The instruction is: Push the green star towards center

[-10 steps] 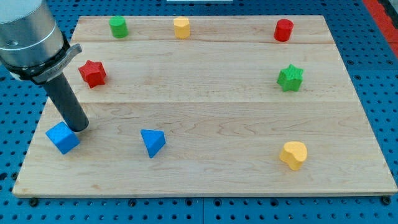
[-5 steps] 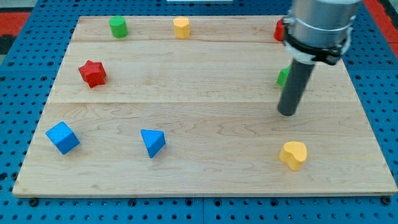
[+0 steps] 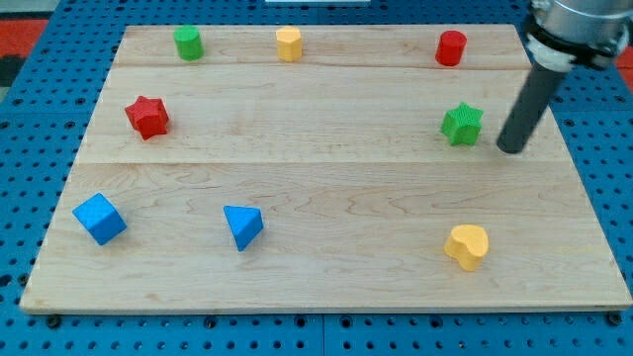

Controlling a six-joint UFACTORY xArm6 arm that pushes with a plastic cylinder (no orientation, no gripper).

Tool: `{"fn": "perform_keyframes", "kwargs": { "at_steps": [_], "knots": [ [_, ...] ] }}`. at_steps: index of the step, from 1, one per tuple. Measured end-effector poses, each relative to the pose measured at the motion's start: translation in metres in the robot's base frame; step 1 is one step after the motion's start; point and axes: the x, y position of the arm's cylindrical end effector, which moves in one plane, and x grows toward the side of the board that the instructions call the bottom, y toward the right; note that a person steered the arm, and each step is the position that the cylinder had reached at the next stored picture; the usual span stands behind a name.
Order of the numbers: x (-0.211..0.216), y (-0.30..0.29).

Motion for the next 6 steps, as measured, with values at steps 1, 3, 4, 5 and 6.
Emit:
{"fn": "perform_keyframes", "kwargs": {
  "at_steps": [1, 3, 4, 5, 6],
  "knots": [
    [-0.022, -0.005],
    [-0.010, -0.141],
    [-0.043, -0.146],
    [-0.084, -0.185],
    [-0.096, -0.263]
  ]
}}
